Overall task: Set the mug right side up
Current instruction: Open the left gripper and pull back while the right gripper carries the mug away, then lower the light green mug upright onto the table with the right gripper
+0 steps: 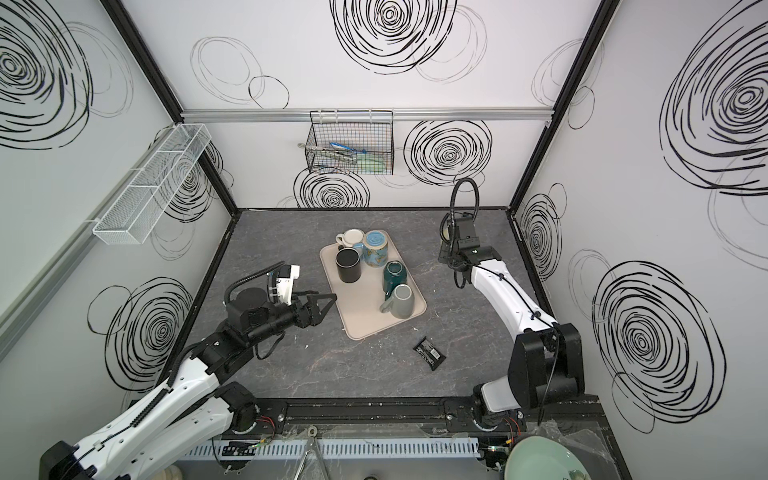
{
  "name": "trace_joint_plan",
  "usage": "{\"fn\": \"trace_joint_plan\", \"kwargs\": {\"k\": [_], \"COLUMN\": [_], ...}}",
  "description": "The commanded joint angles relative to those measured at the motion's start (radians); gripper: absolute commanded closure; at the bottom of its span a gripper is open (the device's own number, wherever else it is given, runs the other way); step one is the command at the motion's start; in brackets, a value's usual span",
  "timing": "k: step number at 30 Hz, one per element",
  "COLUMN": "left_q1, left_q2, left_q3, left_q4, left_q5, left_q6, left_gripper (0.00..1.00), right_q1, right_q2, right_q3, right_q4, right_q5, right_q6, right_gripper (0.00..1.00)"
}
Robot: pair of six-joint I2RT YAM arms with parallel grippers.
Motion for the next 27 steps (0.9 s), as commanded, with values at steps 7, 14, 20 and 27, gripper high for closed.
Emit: {"fn": "trace_joint_plan", "kwargs": {"k": [7, 14, 20, 27], "left_q1": [0.008, 0.007, -0.004, -0.018], "left_q2": [-0.024, 0.009, -0.03, 0.01], "left_q3": [0.053, 0.169, 0.274, 0.378], "left_q4": [-0.174, -0.316, -0.39, -0.427], "left_q5": [0.004, 0.117, 0.165, 0.177], "left_q6": [0.041, 0.033, -0.079, -0.109], "left_gripper": [0.04, 0.04, 0.04, 0.04], "right_q1": [-0.006, -0.02, -0.037, -0.04], "right_q2": [0.13, 0.18, 0.199, 0.27], "right_q3": [0.121, 0.129, 0.083, 0.101], "right_q4": [-0.019, -0.034, -0.002, -0.018], "right_q5": [0.104, 0.112, 0.1, 0.115], "right_q6": [-0.019, 0.008, 0.017, 0.018], "right_gripper": [1.0, 1.0, 1.0, 1.0]}}
